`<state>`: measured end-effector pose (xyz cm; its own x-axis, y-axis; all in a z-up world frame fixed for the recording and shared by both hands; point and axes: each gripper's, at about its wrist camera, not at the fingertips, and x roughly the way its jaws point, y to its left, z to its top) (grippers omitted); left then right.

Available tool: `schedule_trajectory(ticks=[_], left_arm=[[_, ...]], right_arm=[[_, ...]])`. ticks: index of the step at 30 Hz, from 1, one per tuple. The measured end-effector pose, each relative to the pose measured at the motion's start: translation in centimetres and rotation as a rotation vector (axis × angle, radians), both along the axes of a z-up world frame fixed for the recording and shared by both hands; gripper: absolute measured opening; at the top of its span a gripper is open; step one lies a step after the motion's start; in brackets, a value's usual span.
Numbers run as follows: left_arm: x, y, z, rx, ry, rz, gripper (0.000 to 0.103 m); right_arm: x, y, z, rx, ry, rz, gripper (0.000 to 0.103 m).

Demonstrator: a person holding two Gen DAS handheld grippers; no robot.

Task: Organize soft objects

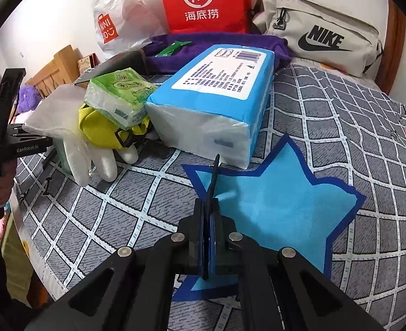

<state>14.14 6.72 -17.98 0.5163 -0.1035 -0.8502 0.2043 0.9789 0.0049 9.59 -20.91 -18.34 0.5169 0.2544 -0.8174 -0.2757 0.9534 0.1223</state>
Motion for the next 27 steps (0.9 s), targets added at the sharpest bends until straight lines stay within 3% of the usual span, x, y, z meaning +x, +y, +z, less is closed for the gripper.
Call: schedule_trajectory(ticks=[10,27], left_arm=[[-3.3,2.3,2.0,-0.130,0.010,0.102,0.020],[-4.4,2.5,8.7,-0.169,-0.112,0.108,0.019]], right_arm=[[-1.8,-0.2,2.6,0.046,-0.018,0.030,0.003],[-2.3,0.5,9.1,0.080,-0.119,0.095,0.003]])
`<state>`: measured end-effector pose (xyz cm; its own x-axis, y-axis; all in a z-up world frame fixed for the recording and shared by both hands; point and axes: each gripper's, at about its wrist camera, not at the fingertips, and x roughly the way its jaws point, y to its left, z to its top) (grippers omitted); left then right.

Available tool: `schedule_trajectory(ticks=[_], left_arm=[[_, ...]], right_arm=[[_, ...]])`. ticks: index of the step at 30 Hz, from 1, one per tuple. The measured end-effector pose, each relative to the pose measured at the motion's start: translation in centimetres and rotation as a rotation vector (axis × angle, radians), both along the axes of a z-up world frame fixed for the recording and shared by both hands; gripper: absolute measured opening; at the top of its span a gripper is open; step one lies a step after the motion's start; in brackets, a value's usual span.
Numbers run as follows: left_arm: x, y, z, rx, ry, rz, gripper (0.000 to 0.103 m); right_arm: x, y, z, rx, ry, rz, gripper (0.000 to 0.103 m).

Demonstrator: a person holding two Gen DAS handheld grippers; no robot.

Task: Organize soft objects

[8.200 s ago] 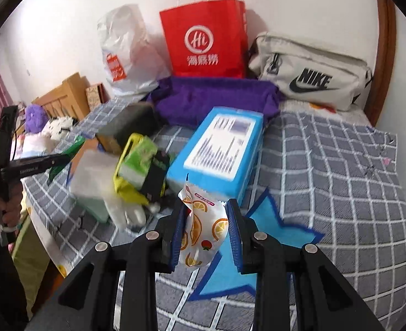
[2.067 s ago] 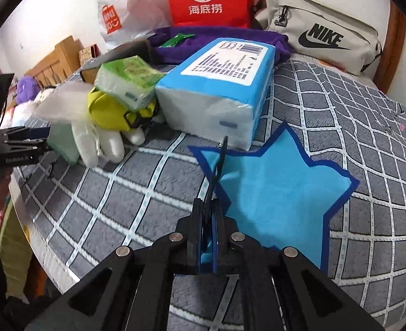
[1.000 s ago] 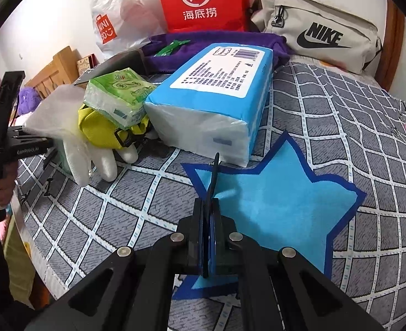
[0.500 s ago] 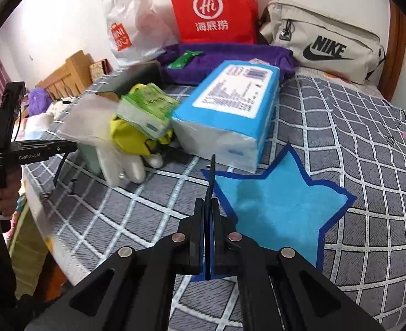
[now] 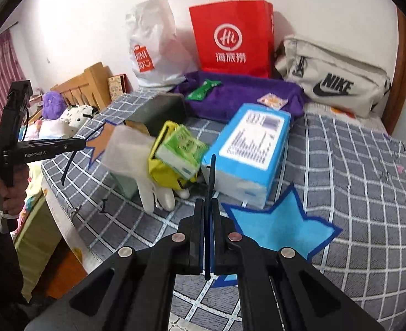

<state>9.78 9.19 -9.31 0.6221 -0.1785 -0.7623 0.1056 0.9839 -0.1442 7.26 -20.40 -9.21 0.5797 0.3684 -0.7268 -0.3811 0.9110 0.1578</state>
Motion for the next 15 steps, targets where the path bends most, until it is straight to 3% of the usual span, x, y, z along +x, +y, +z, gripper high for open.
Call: schedule_trajectory(ticks=[15], left_arm=[[4.9,-2.3,3.7,-0.010,-0.043,-0.028,0.020]], right_arm=[[5.2,-0.9,3.8,0.020,-0.059,-0.030,0.003]])
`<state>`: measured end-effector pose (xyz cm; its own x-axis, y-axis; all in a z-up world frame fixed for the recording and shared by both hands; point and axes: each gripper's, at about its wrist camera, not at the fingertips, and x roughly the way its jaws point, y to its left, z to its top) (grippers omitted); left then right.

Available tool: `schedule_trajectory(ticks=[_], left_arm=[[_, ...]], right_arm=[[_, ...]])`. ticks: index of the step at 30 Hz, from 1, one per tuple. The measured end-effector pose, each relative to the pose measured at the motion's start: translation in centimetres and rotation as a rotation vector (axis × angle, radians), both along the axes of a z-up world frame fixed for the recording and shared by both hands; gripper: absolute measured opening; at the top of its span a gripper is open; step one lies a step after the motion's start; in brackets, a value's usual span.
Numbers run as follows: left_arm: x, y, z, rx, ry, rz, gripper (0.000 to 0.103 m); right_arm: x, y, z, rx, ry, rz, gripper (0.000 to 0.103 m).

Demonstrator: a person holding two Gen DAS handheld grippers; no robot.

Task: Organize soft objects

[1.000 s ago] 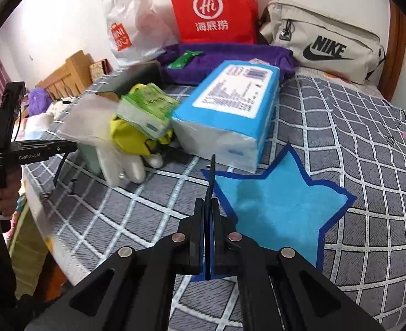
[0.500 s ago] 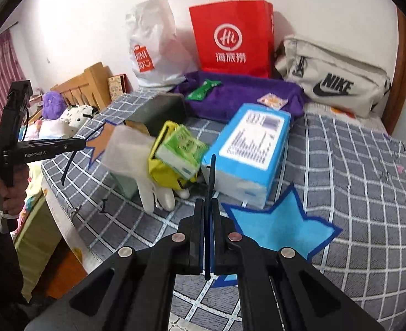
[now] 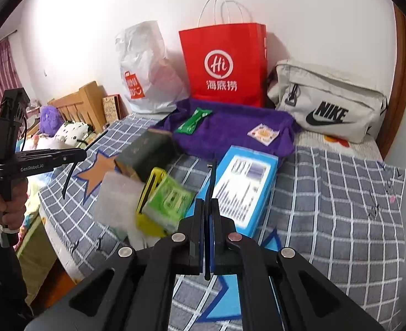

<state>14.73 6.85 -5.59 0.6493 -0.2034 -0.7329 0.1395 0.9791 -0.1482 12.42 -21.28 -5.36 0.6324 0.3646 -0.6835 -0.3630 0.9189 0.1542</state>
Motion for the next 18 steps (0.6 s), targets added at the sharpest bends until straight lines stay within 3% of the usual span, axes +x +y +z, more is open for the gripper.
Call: schedule_trajectory(ticks=[18], left_arm=[[10.4,-1.7,1.0,0.002,0.017,0.010,0.020]], right_arm=[[10.8,1.3,0.2,0.002,-0.004,-0.015,0.003]])
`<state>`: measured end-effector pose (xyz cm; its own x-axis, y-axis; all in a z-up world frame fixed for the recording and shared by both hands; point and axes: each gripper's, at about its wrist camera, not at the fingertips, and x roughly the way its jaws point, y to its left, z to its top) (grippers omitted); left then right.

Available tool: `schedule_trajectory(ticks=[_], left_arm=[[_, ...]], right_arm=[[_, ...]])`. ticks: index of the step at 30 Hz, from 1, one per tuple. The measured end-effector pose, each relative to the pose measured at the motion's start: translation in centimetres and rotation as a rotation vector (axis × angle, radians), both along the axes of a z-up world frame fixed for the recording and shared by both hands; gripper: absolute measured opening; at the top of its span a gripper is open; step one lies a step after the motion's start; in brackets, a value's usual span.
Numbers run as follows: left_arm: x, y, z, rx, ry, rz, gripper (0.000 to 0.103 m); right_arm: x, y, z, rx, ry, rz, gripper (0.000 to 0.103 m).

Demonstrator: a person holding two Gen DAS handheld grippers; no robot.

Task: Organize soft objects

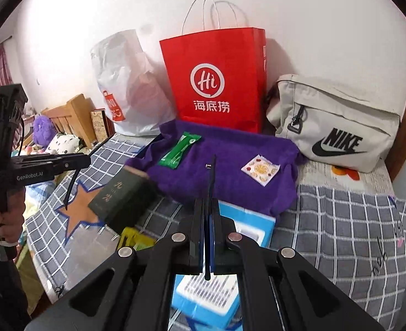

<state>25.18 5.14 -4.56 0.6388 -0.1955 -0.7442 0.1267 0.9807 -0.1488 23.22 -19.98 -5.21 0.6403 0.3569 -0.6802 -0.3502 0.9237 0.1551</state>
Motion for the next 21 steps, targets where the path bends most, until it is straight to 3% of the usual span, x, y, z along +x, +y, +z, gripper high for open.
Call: schedule_trajectory(ticks=[11,21], left_arm=[[7.9,-1.3,-1.5,-0.035,0.048,-0.029,0.020],[13.2,-1.6,-4.5,-0.035,0.144,-0.028,0.020]], right_arm=[[8.0,-0.1,-0.9,-0.038,0.029,-0.030,0.003],[14.2,0.2,-4.2,-0.082,0.088,-0.025,0.003]])
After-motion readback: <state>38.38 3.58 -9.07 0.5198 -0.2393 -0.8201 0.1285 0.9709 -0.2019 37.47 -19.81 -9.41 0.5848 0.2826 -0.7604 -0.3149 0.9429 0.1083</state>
